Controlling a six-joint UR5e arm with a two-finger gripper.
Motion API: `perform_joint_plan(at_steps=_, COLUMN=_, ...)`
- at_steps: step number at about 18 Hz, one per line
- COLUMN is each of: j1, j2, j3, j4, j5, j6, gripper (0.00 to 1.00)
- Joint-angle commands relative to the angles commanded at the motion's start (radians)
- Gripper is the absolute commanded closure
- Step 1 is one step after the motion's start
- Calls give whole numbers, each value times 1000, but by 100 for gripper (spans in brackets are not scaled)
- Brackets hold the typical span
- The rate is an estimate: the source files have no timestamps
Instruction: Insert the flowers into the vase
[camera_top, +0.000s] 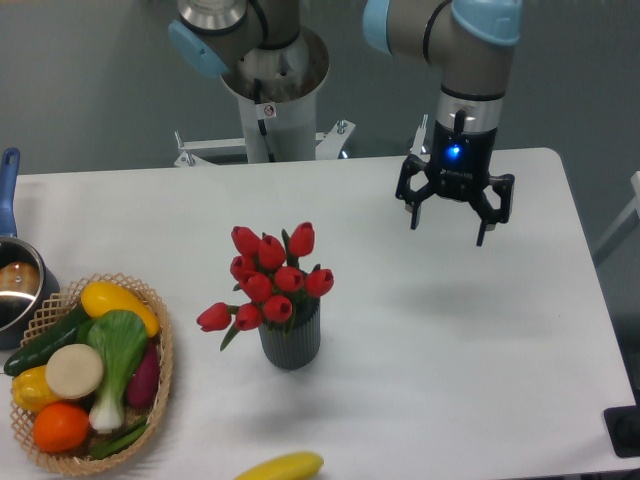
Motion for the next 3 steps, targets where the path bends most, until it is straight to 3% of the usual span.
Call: perform_joint_plan(at_steps=3, j1=-3, j2=-25, j3=-12, j4=2, j5=65, j6=14, gripper=0)
